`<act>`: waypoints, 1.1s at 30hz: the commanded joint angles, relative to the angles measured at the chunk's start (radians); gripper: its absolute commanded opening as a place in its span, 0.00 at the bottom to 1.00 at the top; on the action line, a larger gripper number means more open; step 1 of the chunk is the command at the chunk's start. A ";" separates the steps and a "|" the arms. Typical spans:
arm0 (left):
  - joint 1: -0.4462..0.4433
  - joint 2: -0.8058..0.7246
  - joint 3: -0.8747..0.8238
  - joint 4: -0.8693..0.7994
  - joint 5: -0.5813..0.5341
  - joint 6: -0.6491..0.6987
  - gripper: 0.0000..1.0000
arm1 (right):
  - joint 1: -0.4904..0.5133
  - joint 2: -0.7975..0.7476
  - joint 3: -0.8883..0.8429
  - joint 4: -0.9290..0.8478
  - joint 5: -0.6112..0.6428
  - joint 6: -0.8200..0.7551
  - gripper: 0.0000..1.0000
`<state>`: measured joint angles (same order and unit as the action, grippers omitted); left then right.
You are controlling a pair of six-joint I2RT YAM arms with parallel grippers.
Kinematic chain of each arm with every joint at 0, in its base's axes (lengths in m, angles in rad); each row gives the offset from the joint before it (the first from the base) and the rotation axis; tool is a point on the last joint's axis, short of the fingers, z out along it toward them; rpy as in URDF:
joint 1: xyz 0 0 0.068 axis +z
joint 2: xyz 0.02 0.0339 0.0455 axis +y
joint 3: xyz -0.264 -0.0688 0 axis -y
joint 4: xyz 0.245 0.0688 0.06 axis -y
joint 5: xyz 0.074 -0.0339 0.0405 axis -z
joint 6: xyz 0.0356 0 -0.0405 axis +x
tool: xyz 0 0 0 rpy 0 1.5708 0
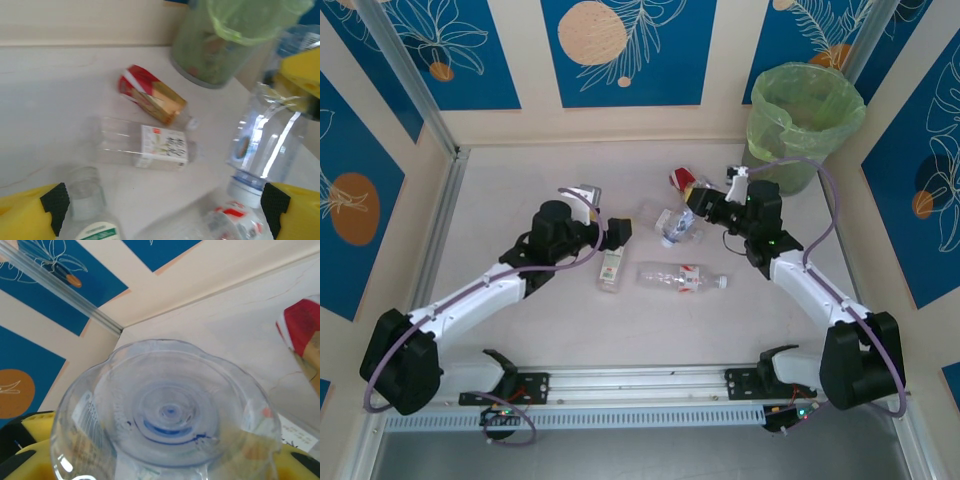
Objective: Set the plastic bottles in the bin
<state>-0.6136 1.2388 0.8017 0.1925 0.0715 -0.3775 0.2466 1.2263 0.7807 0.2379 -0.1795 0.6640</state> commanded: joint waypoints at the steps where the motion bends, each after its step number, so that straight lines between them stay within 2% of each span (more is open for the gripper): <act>1: -0.005 -0.020 -0.023 -0.066 -0.186 -0.021 1.00 | -0.054 -0.025 0.086 -0.095 0.057 -0.066 0.46; 5: -0.005 -0.015 -0.038 -0.089 -0.251 -0.045 1.00 | -0.127 -0.002 0.169 -0.184 0.103 -0.081 0.45; 12: -0.005 -0.019 -0.046 -0.086 -0.282 -0.046 1.00 | -0.230 0.082 0.341 -0.279 0.100 -0.156 0.46; 21: -0.005 -0.057 -0.068 -0.106 -0.288 -0.035 1.00 | -0.275 0.170 0.573 -0.326 0.188 -0.313 0.46; 33: -0.006 -0.119 -0.098 -0.143 -0.306 -0.020 1.00 | -0.320 0.400 0.979 -0.483 0.318 -0.551 0.47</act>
<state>-0.6136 1.1469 0.7185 0.0700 -0.2111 -0.4103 -0.0582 1.5845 1.6680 -0.1753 0.0864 0.2054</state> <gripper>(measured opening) 0.995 0.467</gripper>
